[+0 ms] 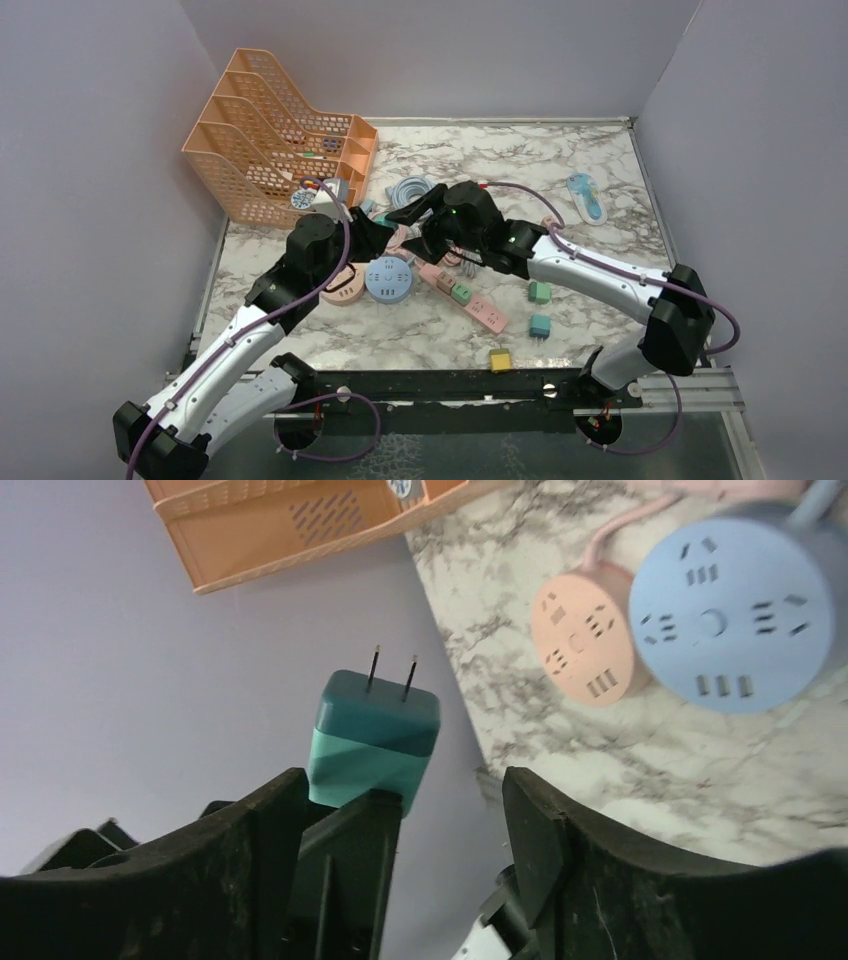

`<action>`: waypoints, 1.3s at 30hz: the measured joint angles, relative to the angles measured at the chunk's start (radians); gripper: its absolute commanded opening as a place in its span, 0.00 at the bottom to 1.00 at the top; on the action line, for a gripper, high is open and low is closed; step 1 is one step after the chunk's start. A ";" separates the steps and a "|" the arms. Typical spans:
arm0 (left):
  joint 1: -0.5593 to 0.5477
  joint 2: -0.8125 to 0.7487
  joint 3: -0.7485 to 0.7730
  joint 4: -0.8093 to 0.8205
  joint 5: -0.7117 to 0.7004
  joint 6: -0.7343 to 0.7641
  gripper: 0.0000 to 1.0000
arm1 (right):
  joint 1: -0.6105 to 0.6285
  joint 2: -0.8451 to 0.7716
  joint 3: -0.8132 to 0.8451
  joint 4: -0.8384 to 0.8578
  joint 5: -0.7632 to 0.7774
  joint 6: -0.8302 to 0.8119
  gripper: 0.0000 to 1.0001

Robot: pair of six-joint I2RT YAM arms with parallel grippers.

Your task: Insert the plug

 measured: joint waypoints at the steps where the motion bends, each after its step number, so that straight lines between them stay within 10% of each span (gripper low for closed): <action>1: 0.000 0.011 0.022 -0.032 -0.012 0.011 0.00 | -0.003 -0.008 -0.004 -0.011 0.013 -0.030 0.73; 17: 0.010 0.307 0.191 -0.478 -0.021 0.137 0.00 | -0.053 -0.329 -0.258 -0.117 0.237 -0.401 0.67; 39: 0.093 0.678 0.399 -0.735 0.098 0.261 0.00 | -0.053 -0.353 -0.260 -0.188 0.278 -0.501 0.64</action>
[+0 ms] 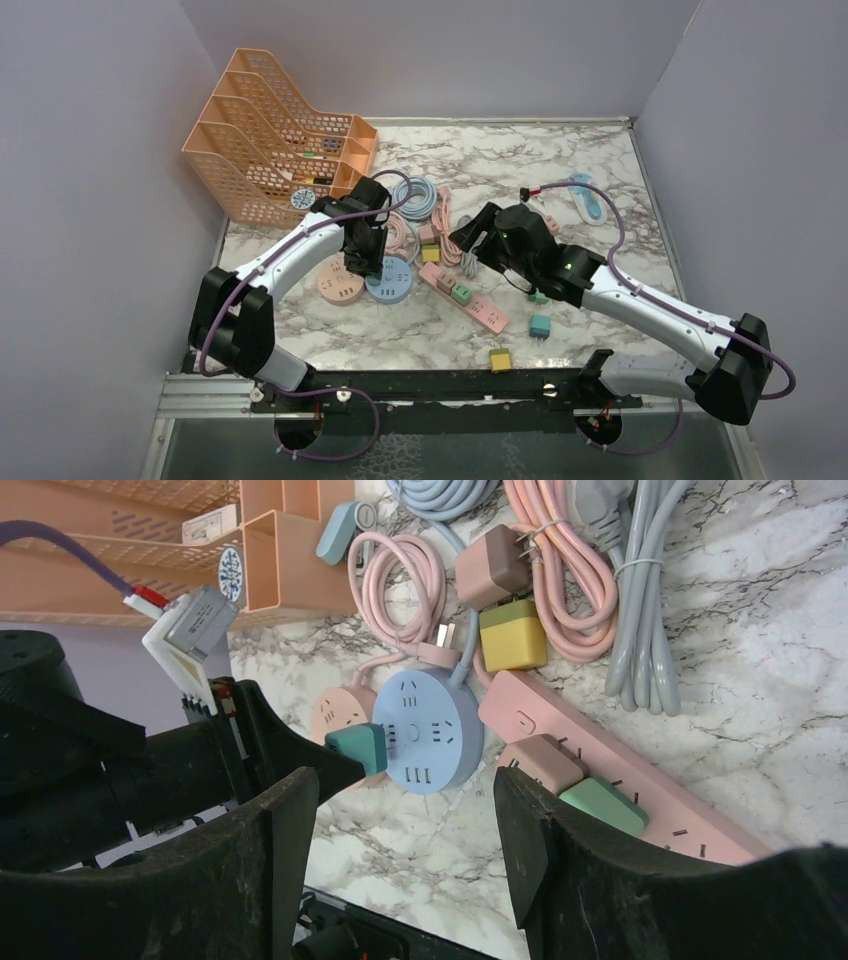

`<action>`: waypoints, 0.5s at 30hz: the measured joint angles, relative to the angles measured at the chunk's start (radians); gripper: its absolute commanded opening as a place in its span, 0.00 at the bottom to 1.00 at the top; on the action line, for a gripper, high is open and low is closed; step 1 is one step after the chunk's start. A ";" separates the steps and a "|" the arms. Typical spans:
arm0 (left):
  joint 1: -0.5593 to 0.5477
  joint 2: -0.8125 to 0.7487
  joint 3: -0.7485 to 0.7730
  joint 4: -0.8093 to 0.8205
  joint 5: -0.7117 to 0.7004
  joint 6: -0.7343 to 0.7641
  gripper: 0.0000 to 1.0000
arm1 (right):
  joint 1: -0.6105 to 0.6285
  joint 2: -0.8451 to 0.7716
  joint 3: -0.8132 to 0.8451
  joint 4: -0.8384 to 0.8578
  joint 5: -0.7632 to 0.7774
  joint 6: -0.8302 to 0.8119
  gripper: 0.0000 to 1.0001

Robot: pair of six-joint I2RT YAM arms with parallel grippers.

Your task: Insert the plug

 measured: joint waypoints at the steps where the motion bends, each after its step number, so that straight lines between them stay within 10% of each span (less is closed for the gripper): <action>1: 0.001 0.008 0.005 -0.006 0.003 0.003 0.00 | 0.000 -0.002 0.000 -0.001 0.001 -0.001 0.64; 15: 0.007 0.079 0.072 -0.035 -0.003 0.010 0.00 | 0.000 -0.029 -0.011 -0.006 0.021 -0.002 0.64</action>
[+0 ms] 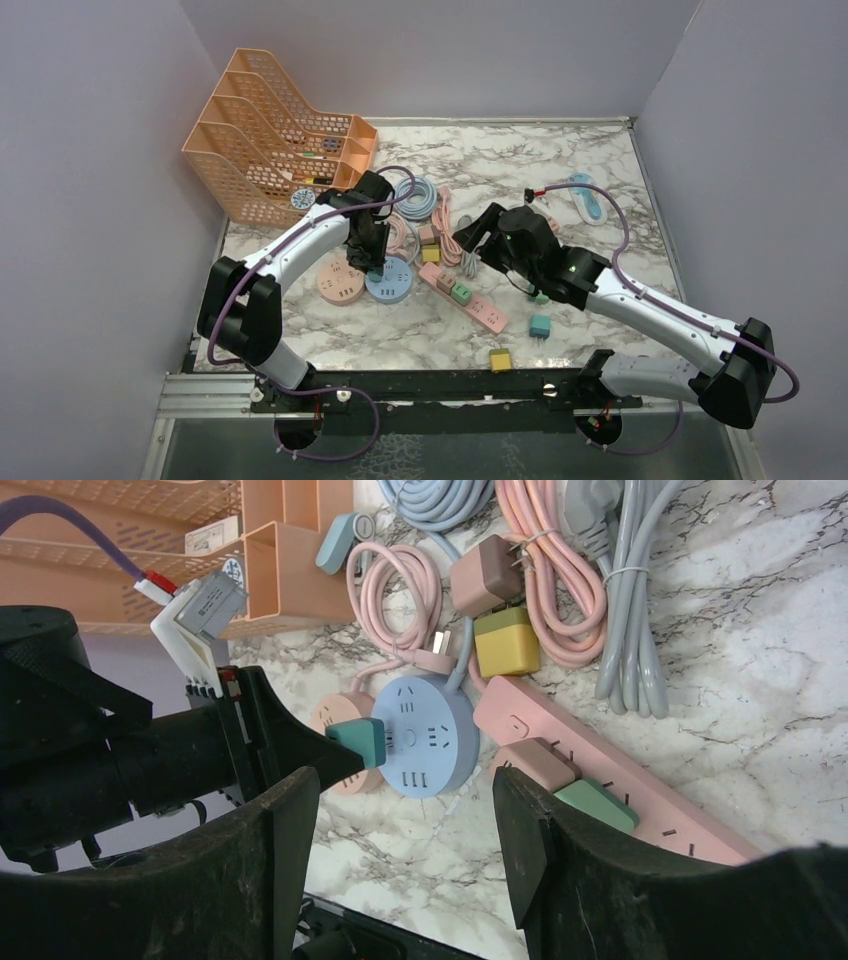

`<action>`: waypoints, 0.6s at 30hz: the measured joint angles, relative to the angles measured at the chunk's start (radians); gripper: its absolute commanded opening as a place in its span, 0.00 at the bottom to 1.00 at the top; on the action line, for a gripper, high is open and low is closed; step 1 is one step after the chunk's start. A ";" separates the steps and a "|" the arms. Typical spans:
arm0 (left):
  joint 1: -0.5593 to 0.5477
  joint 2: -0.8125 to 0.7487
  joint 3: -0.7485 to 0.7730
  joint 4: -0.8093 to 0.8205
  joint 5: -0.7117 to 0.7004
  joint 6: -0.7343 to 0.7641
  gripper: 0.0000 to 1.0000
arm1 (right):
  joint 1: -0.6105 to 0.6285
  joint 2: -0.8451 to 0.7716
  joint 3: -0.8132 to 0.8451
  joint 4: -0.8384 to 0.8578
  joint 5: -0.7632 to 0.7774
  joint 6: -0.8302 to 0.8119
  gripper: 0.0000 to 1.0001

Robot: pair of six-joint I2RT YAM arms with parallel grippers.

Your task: Insert the plug

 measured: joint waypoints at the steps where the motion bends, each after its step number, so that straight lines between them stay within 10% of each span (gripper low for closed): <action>1: 0.002 0.000 0.000 0.000 -0.005 0.000 0.00 | 0.000 0.000 -0.002 0.000 0.000 0.000 0.64; 18: 0.017 0.022 0.015 -0.023 0.026 0.023 0.00 | 0.000 0.000 -0.018 -0.006 0.015 0.000 0.63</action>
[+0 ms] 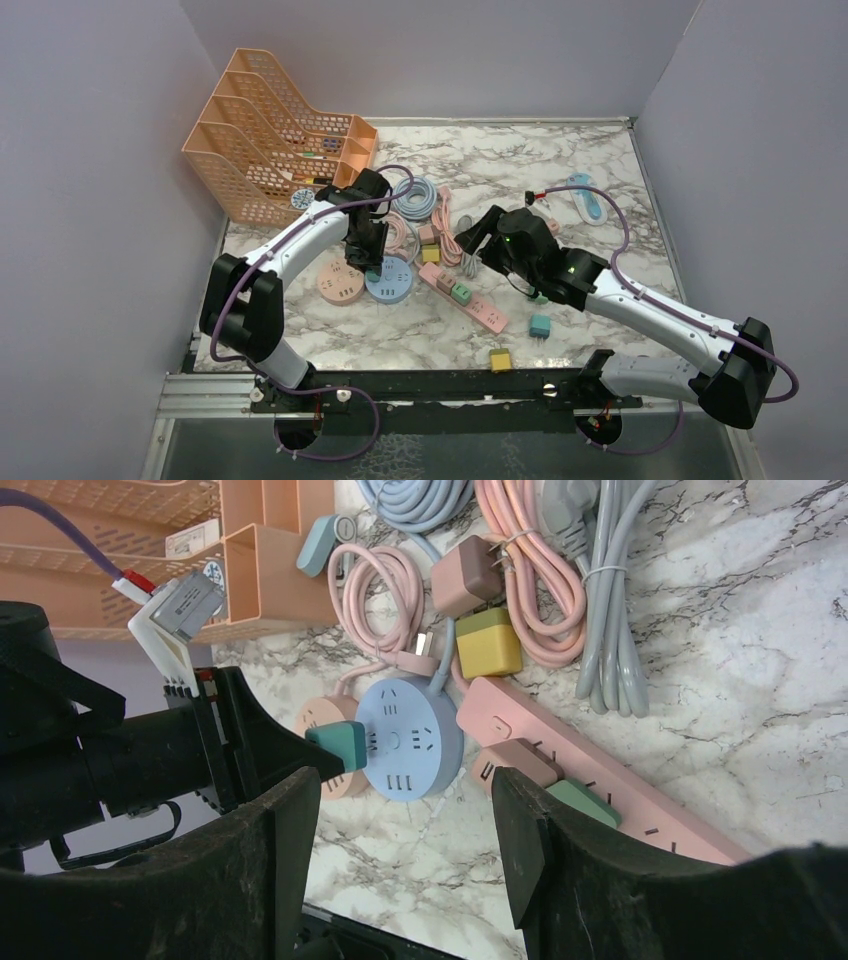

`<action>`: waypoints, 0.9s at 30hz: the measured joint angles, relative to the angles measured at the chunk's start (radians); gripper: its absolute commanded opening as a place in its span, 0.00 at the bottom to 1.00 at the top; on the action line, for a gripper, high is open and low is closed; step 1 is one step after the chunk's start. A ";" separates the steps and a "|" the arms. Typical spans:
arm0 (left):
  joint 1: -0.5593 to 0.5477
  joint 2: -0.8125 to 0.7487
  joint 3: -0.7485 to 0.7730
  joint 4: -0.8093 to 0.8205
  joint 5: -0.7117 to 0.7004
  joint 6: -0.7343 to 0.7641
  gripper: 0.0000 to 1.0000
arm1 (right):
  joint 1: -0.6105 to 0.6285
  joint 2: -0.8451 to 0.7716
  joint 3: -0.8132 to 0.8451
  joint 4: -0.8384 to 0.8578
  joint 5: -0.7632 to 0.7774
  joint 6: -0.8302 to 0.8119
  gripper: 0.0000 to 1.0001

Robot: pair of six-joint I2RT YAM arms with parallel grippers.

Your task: Insert the plug

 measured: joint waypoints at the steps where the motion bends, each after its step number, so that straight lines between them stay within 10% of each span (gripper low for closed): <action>1: 0.000 0.001 0.002 -0.001 0.001 0.001 0.00 | 0.000 0.000 0.000 0.000 0.000 0.000 0.63; 27: 0.008 0.048 0.044 -0.052 0.029 -0.003 0.00 | 0.000 0.000 -0.002 0.000 0.027 0.000 0.62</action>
